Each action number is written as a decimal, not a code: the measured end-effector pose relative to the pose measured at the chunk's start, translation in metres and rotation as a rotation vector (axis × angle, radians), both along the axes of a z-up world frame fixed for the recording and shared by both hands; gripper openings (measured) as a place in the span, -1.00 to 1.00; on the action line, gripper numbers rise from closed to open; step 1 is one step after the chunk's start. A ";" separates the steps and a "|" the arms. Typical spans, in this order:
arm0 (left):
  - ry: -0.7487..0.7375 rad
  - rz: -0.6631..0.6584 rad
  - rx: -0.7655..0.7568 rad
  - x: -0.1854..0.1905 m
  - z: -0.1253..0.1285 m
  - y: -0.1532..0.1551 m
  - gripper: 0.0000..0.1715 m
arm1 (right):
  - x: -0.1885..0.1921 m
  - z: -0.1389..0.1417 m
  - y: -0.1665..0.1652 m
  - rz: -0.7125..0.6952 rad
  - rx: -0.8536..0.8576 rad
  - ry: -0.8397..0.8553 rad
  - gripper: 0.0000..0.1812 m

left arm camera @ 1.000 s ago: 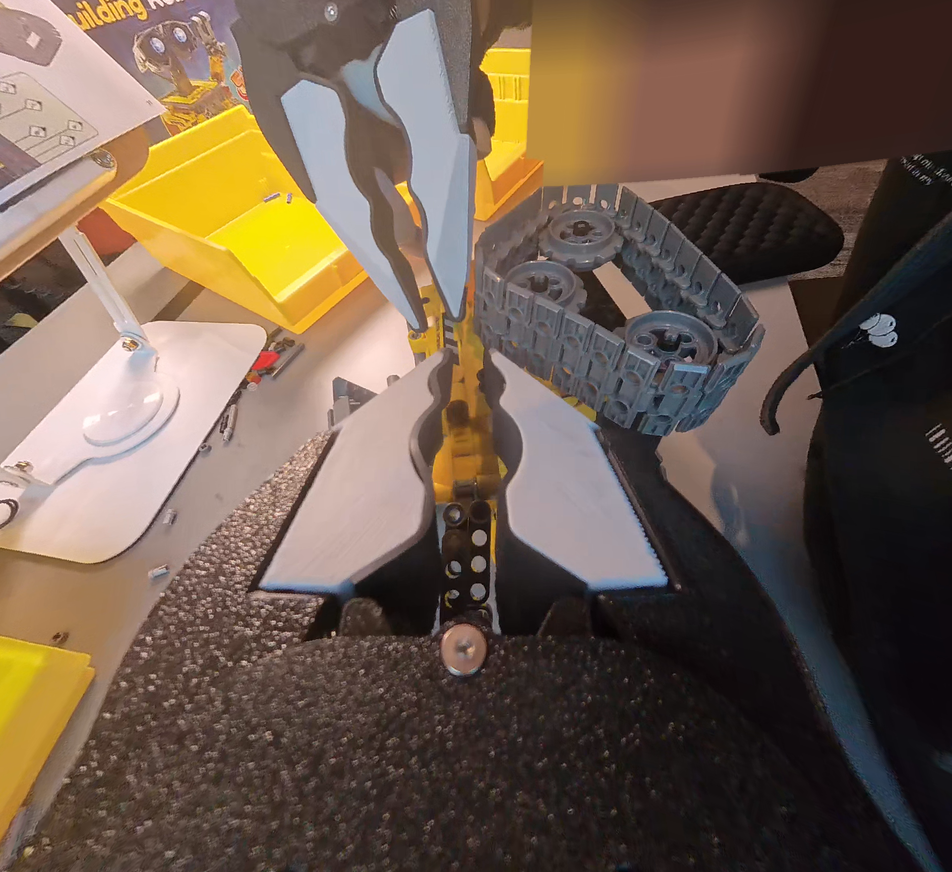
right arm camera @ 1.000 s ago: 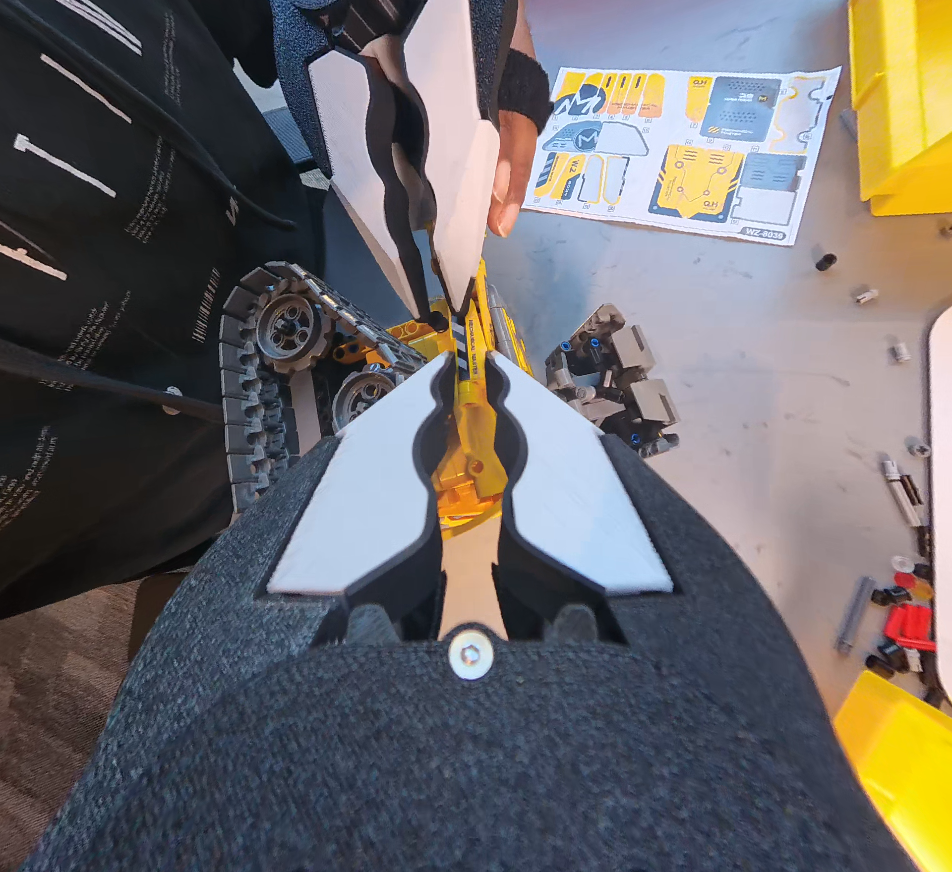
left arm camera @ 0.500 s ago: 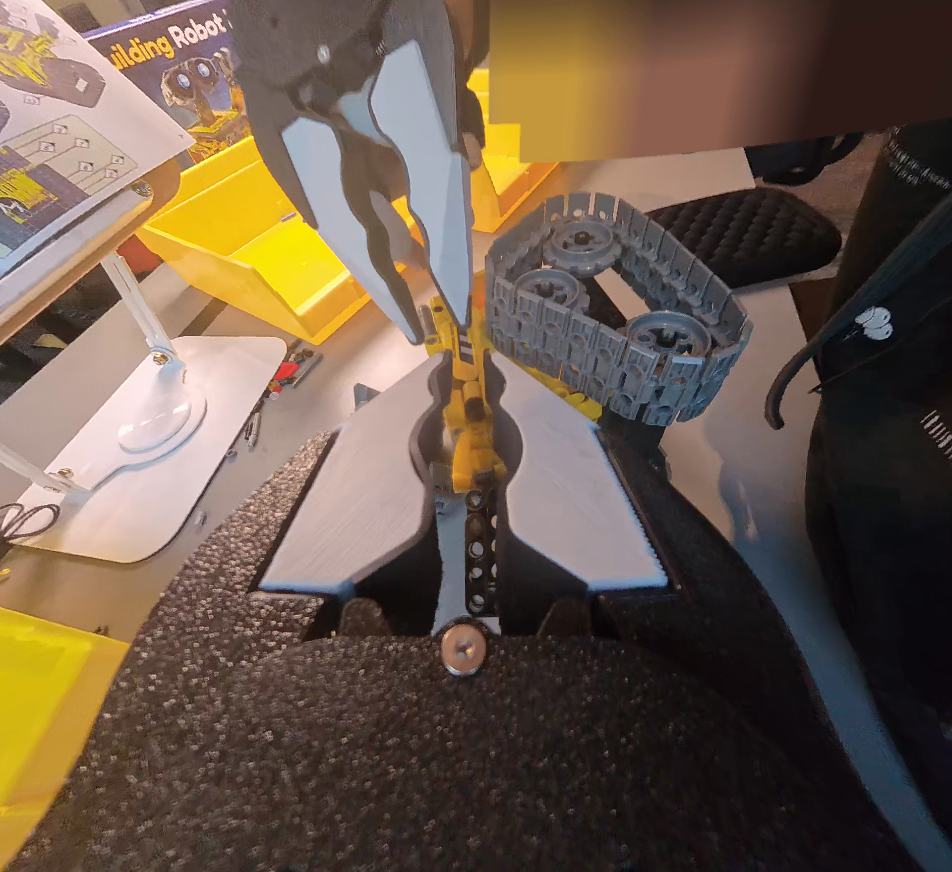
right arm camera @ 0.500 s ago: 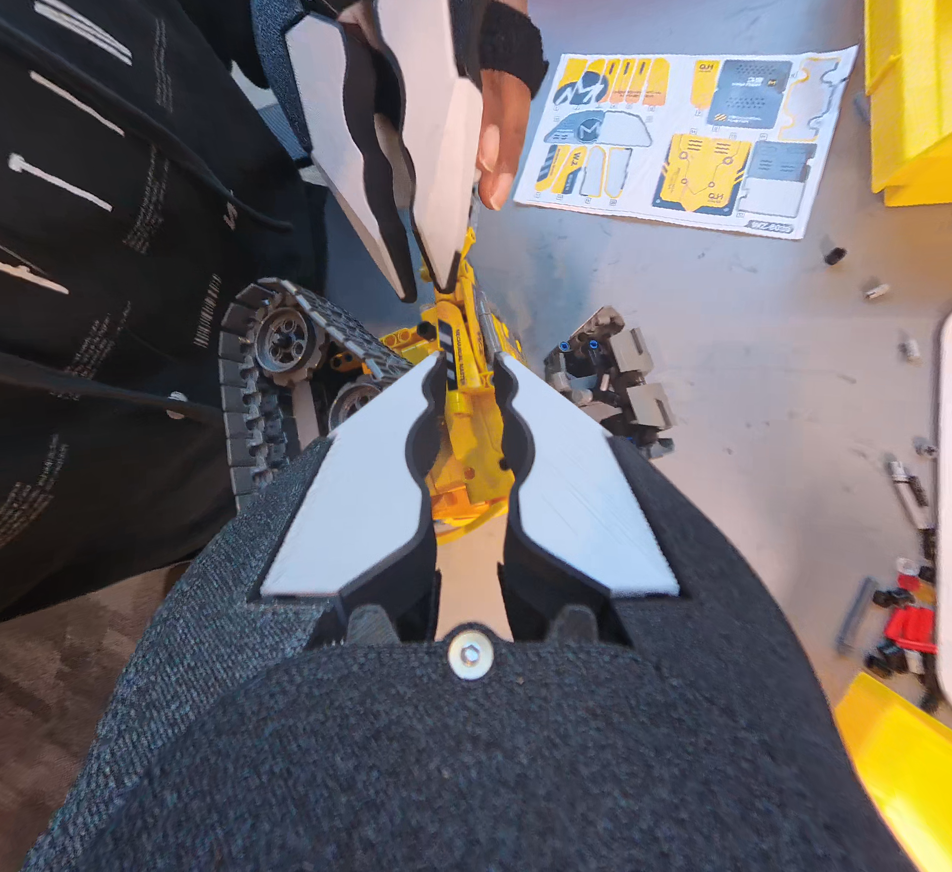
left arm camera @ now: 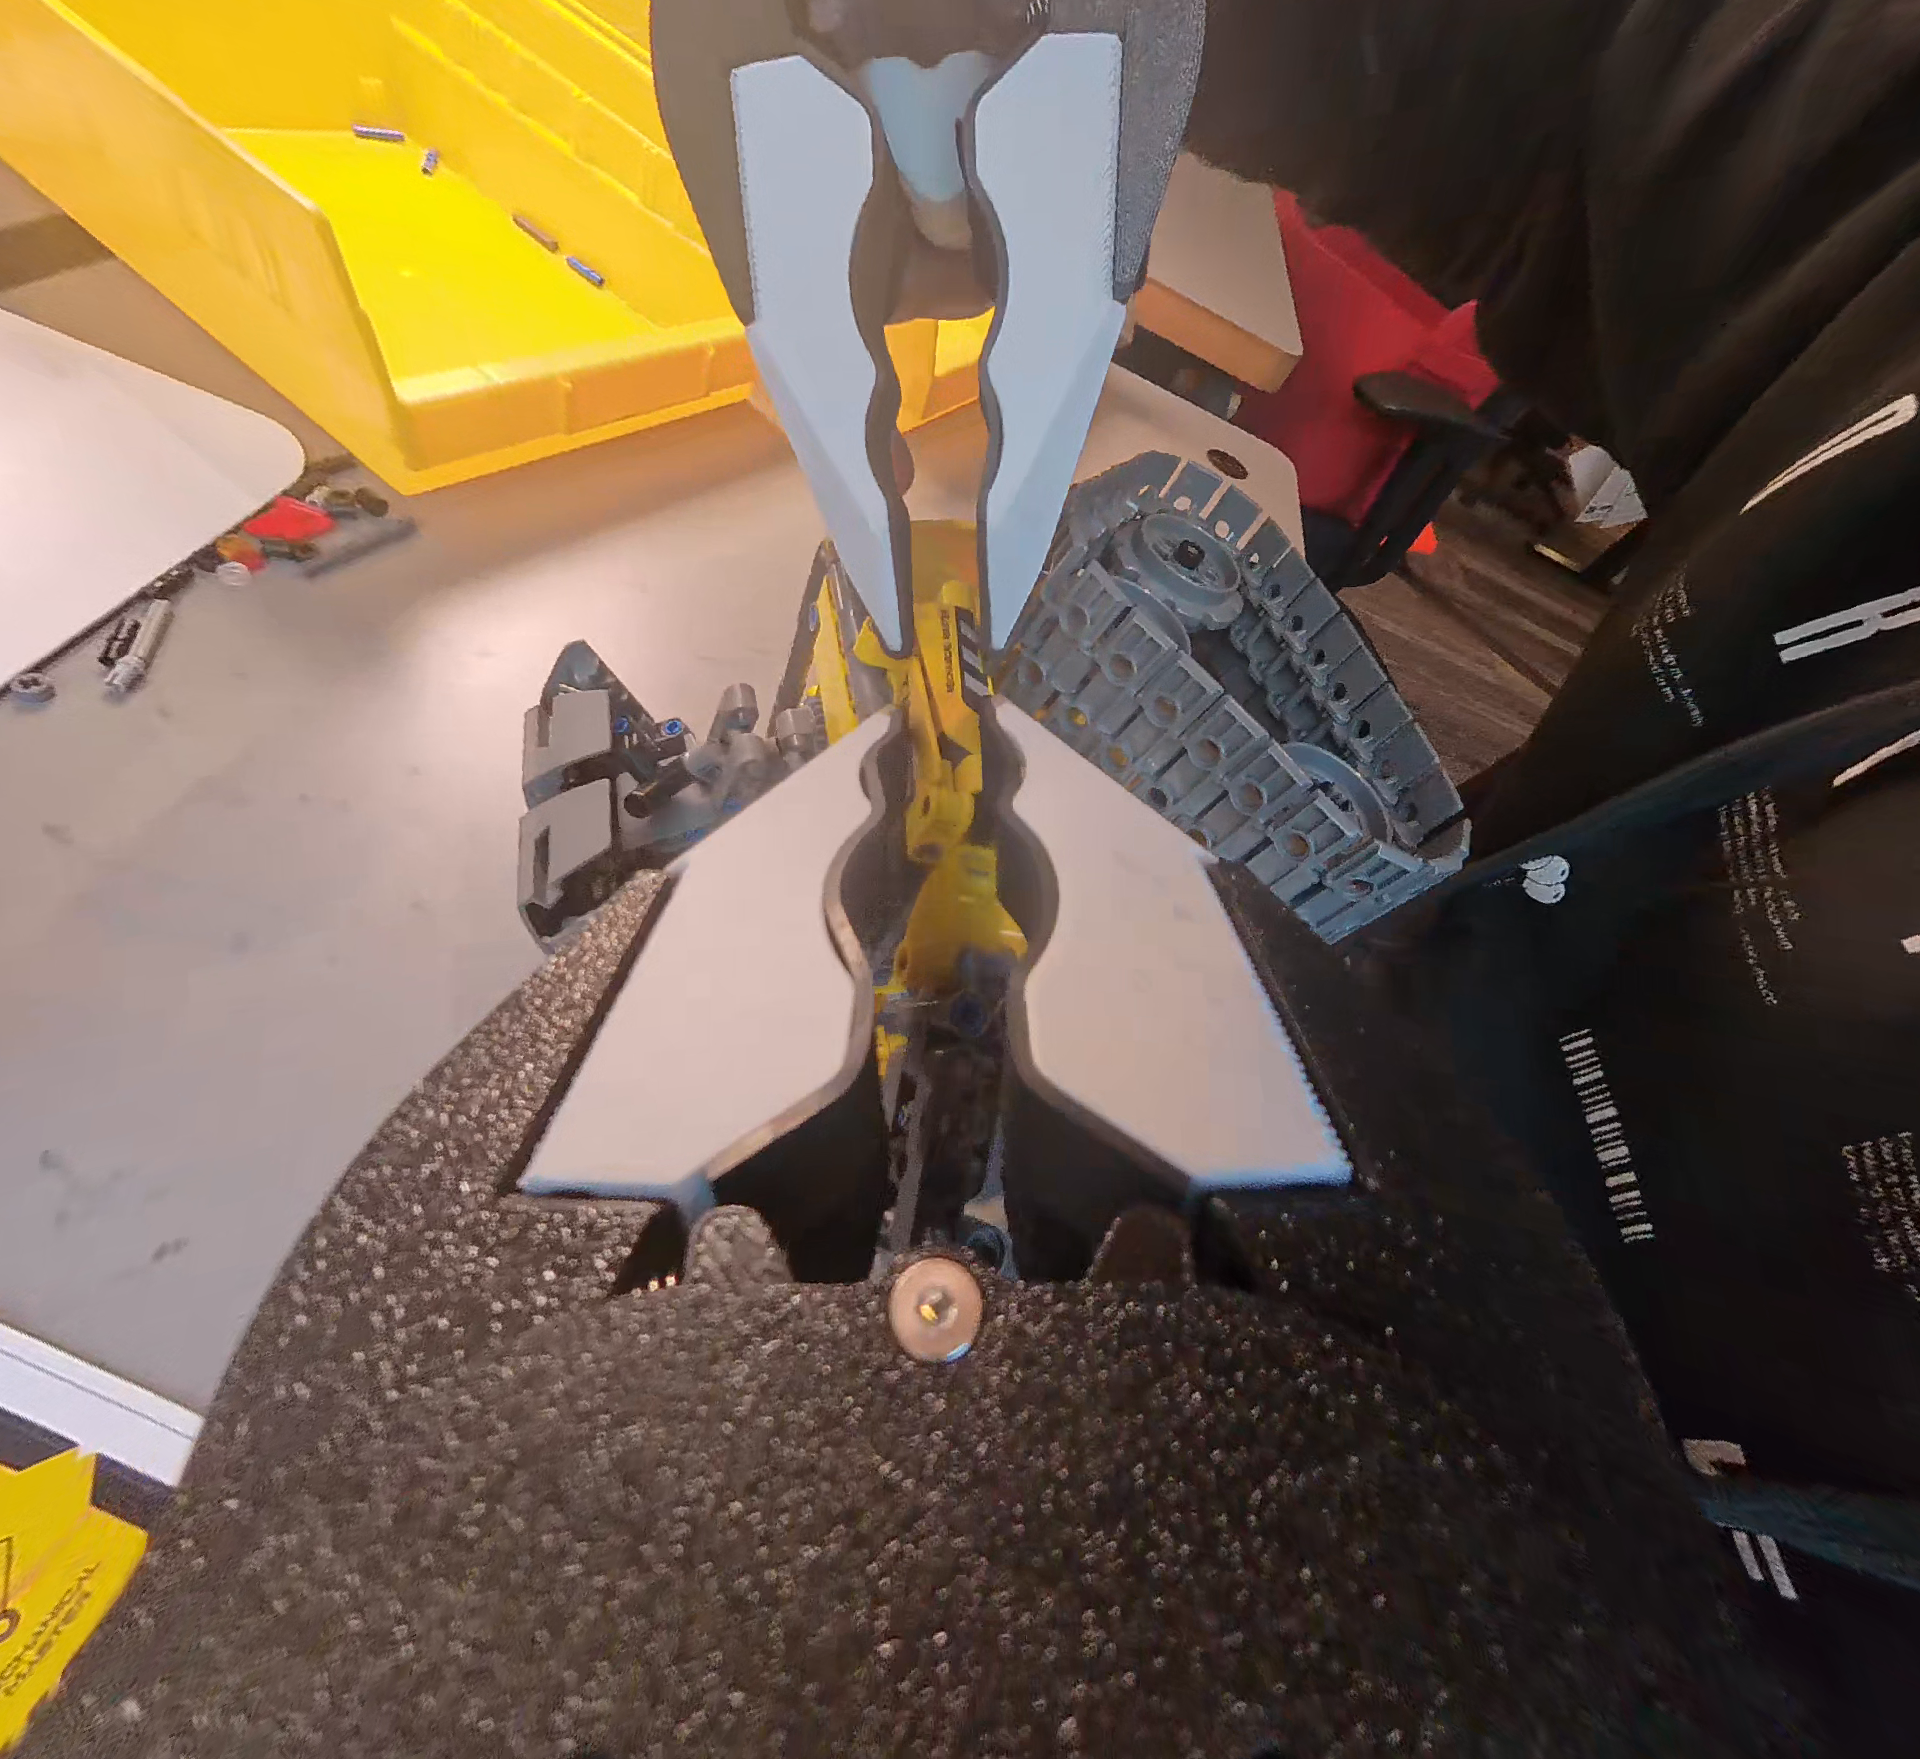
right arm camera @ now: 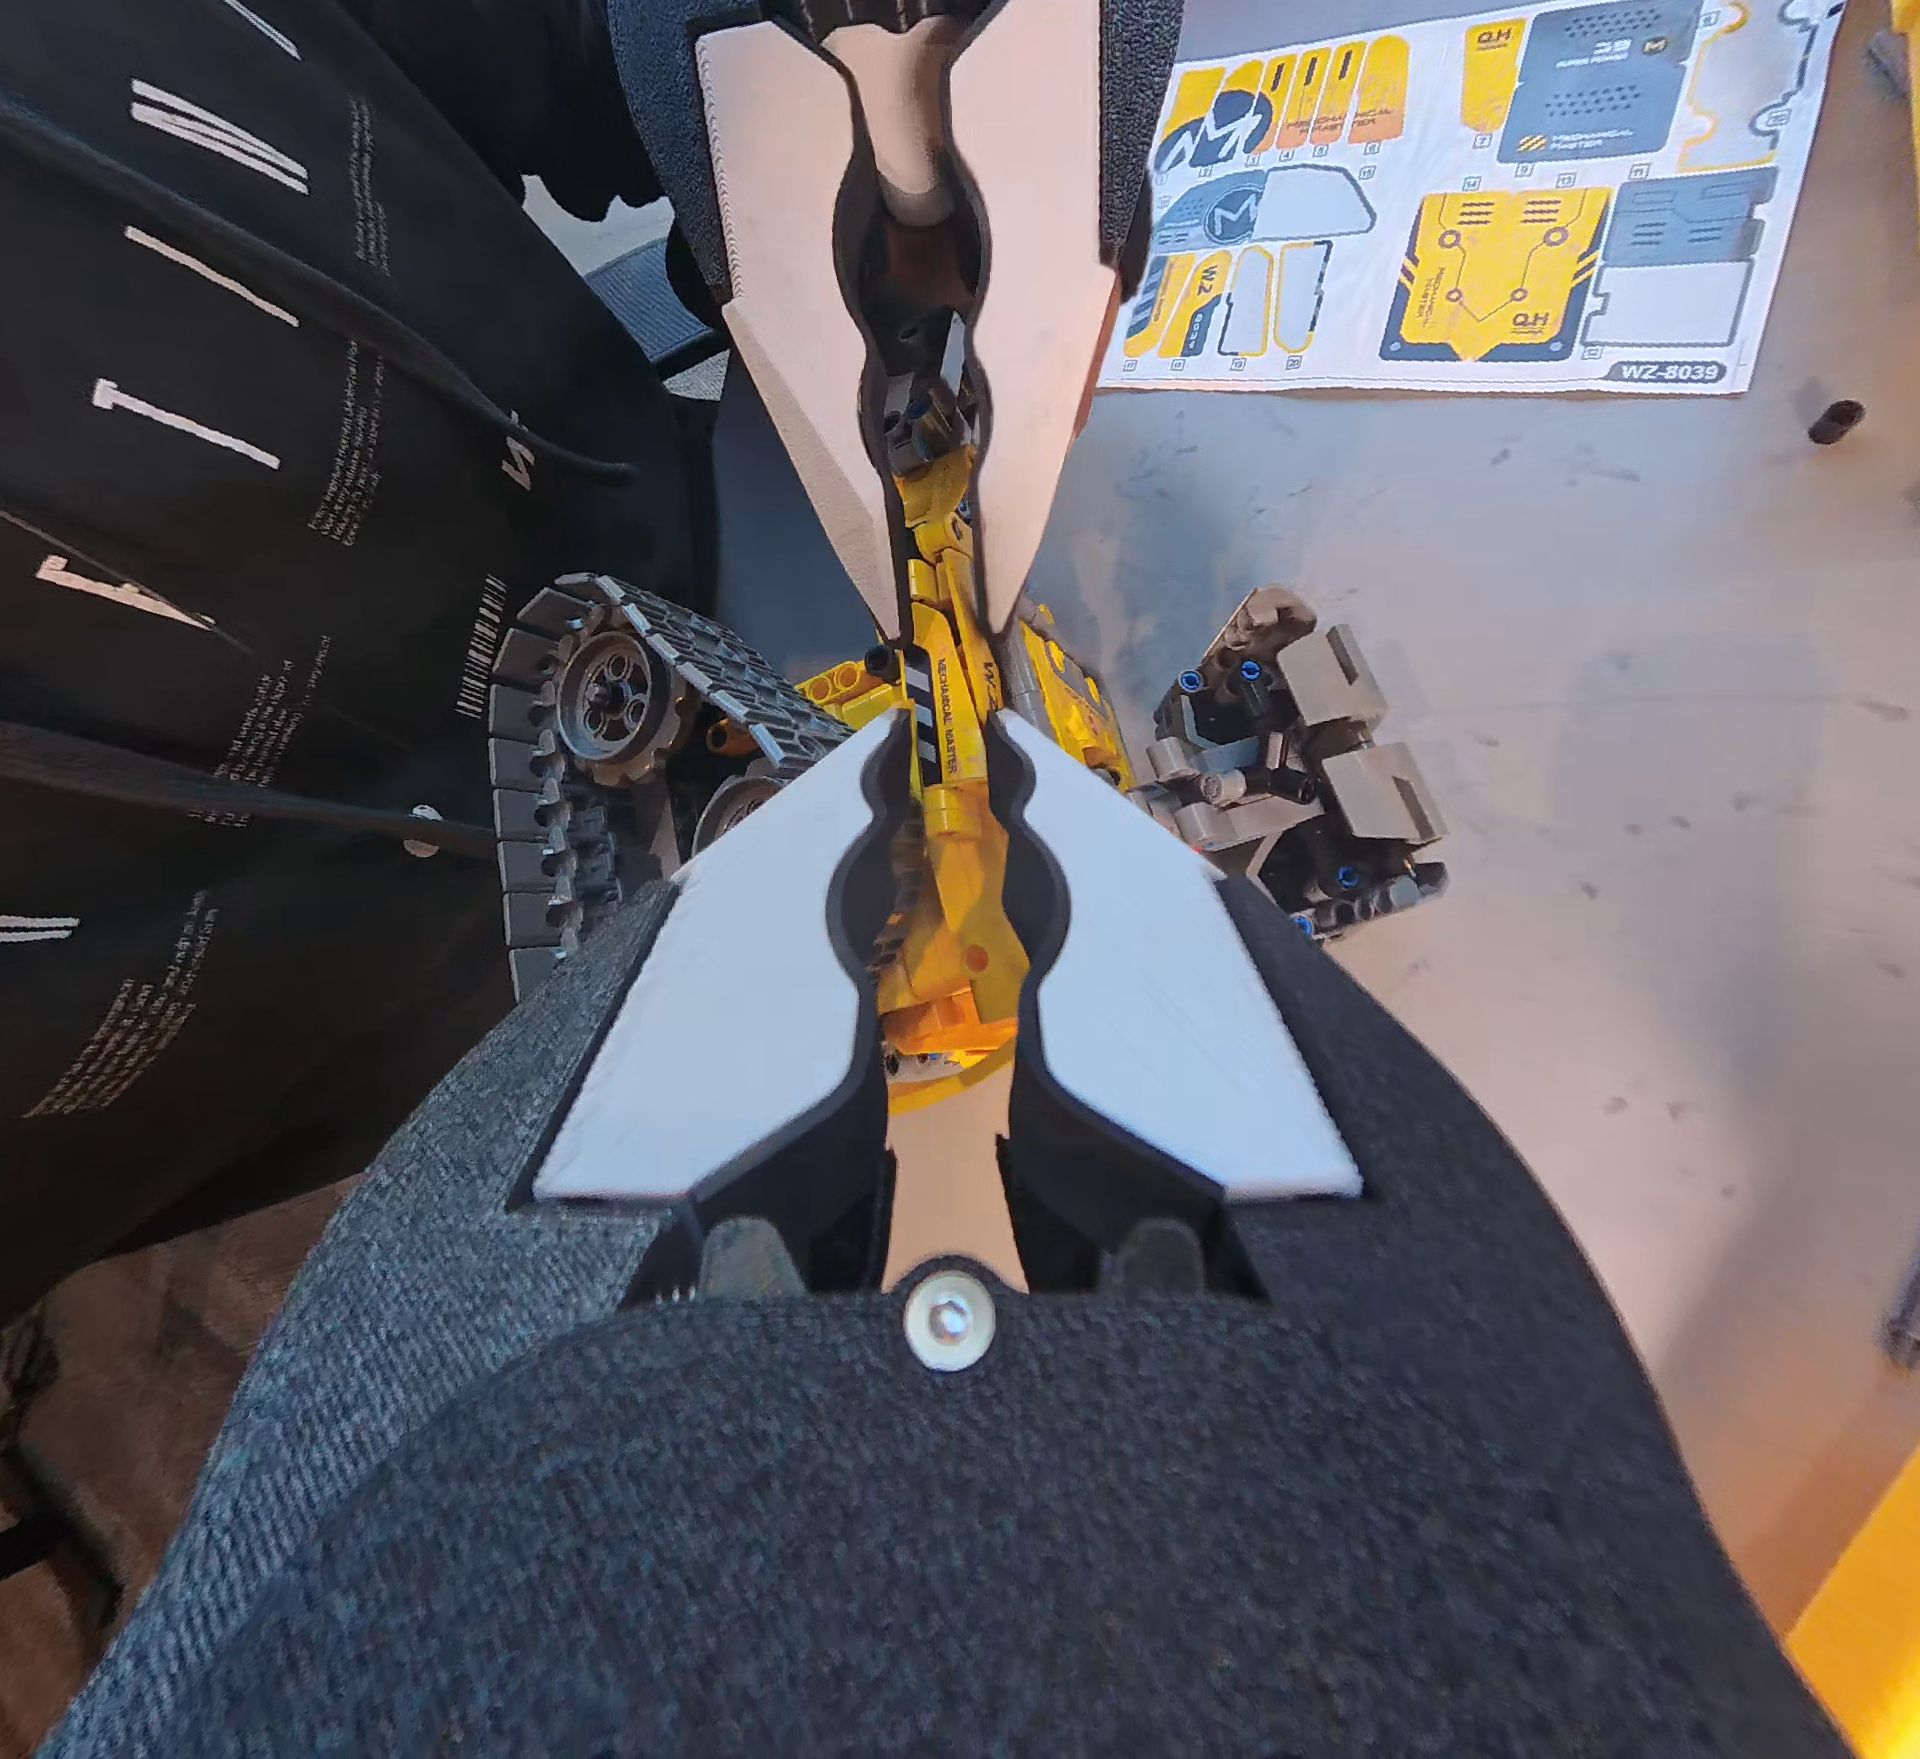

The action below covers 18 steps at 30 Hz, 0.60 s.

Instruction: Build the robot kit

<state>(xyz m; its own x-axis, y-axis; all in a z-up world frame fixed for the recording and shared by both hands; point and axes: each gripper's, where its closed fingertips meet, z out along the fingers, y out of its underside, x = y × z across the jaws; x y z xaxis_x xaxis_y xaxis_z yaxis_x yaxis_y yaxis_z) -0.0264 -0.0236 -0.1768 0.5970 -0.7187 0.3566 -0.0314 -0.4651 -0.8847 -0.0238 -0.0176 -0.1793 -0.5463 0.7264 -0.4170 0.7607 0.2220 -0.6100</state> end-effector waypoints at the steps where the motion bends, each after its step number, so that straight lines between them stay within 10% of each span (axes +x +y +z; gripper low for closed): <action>1: -0.002 -0.002 -0.010 0.000 0.000 0.000 -0.85 | 0.000 0.000 0.000 0.000 -0.005 -0.007 -0.85; 18: -0.059 -0.045 -0.111 -0.003 -0.003 -0.004 -0.65 | 0.004 -0.004 0.002 0.130 0.280 0.058 -0.84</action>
<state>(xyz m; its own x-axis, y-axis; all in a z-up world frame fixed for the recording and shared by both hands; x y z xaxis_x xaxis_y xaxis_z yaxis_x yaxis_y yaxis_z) -0.0295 -0.0274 -0.1793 0.5406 -0.6987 0.4685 -0.0043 -0.5592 -0.8290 -0.0203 -0.0154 -0.1832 -0.6592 0.7311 -0.1760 0.6805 0.4803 -0.5534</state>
